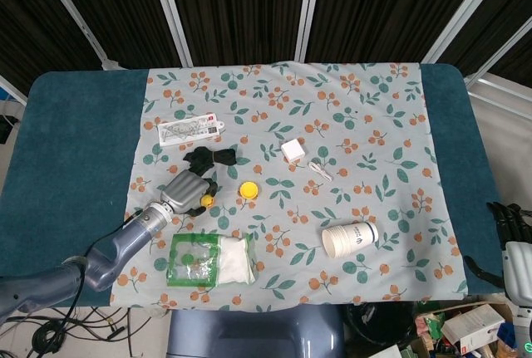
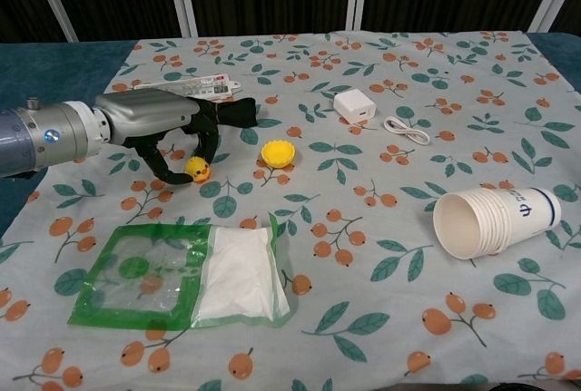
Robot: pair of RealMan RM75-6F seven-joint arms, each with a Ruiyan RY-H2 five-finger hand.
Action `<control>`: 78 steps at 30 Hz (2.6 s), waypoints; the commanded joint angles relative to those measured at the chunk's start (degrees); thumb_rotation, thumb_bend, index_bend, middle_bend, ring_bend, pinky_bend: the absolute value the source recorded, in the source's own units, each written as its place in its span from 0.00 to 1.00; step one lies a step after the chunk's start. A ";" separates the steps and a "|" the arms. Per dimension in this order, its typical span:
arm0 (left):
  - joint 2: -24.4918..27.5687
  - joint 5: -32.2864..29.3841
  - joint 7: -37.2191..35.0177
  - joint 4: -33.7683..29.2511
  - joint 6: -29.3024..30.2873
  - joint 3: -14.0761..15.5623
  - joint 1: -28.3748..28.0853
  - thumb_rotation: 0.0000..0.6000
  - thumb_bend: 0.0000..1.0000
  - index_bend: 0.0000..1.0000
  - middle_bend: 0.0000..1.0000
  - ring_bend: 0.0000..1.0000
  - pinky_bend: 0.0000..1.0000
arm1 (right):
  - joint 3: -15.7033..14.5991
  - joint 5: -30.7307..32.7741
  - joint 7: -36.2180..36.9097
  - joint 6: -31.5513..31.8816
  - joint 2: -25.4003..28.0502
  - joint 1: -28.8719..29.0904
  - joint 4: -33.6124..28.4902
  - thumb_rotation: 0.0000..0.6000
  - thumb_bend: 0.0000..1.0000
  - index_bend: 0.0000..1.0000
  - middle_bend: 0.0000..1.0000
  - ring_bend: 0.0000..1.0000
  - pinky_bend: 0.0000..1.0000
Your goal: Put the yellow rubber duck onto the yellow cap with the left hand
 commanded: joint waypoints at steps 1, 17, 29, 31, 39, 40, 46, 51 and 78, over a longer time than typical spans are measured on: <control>-0.19 0.17 -0.23 0.12 0.02 0.03 -0.06 1.00 0.30 0.47 0.46 0.06 0.13 | 0.01 0.05 0.03 0.00 0.00 -0.01 -0.02 1.00 0.12 0.10 0.08 0.09 0.18; 1.89 1.28 -2.27 -1.47 2.46 -0.85 0.04 1.00 0.36 0.51 0.49 0.09 0.14 | 0.03 0.01 0.26 0.06 0.07 -0.04 0.01 1.00 0.12 0.09 0.08 0.09 0.18; 2.36 -0.12 -5.18 -4.26 3.78 -5.36 -2.08 1.00 0.36 0.51 0.48 0.09 0.14 | 0.03 0.15 0.42 0.15 0.19 -0.17 -0.21 1.00 0.12 0.09 0.08 0.09 0.18; 1.48 -0.64 -5.33 -3.66 3.11 -6.19 -2.98 1.00 0.36 0.51 0.48 0.09 0.14 | -0.02 0.13 0.46 0.11 0.23 -0.18 -0.26 1.00 0.12 0.09 0.08 0.09 0.18; -3.73 -1.73 -7.58 1.09 0.61 -8.04 -6.33 1.00 0.36 0.51 0.47 0.08 0.14 | -0.01 0.22 0.60 0.06 0.21 -0.21 -0.16 1.00 0.12 0.09 0.08 0.09 0.18; -4.20 -1.46 -7.52 1.62 0.52 -7.95 -6.66 1.00 0.36 0.51 0.47 0.08 0.14 | -0.02 0.18 0.60 0.02 0.21 -0.18 -0.13 1.00 0.12 0.09 0.08 0.09 0.18; -8.08 -0.78 -8.12 5.54 0.47 -7.51 -7.87 1.00 0.36 0.51 0.47 0.08 0.14 | 0.01 0.14 0.91 0.18 0.25 -0.27 -0.10 1.00 0.12 0.09 0.08 0.09 0.18; -9.97 -0.38 -8.70 7.52 0.33 -7.17 -8.51 1.00 0.36 0.51 0.47 0.08 0.14 | -0.01 0.03 1.11 0.22 0.30 -0.29 -0.08 1.00 0.12 0.09 0.08 0.09 0.18; -8.38 -1.16 -5.89 6.10 0.17 -6.83 -8.55 1.00 0.21 0.04 0.07 0.00 0.08 | 0.08 0.28 1.53 0.05 0.42 -0.30 -0.13 1.00 0.12 0.09 0.08 0.09 0.18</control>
